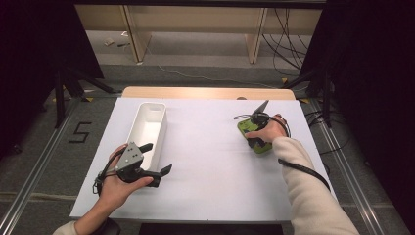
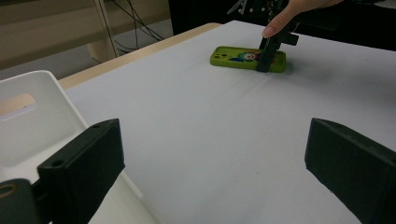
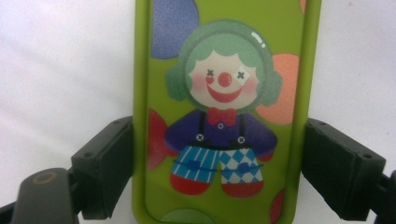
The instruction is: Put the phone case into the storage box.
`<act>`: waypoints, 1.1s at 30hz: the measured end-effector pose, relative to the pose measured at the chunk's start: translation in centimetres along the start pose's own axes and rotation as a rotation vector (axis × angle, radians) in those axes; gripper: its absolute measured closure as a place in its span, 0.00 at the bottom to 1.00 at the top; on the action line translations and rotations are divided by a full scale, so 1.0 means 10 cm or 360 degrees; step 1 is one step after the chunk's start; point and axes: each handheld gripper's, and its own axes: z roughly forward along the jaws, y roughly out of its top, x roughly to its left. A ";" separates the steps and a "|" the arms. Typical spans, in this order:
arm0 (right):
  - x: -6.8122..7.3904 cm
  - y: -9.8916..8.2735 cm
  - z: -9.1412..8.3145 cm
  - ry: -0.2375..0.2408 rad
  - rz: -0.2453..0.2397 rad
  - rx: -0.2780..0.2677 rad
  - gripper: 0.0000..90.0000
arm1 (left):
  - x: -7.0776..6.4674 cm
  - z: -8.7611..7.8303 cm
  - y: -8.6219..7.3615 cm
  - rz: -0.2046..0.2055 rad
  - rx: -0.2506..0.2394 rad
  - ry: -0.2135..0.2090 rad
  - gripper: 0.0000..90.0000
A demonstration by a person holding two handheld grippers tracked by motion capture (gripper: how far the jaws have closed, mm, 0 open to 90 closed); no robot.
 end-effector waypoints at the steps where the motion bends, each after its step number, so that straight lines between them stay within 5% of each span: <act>1: 0.00 0.00 0.00 -0.0002 0.0003 -0.0003 0.18 | 0.00 0.00 0.00 0.0000 0.0000 0.0001 0.04; 14: 0.03 -0.02 -0.04 0.0002 -0.0006 -0.0027 0.19 | 0.00 0.00 0.00 -0.0002 -0.0001 0.0003 0.04; 33: 0.09 -0.17 -0.26 0.0074 -0.0044 -0.0284 0.19 | 0.00 0.00 0.00 -0.0005 0.0001 0.0007 0.04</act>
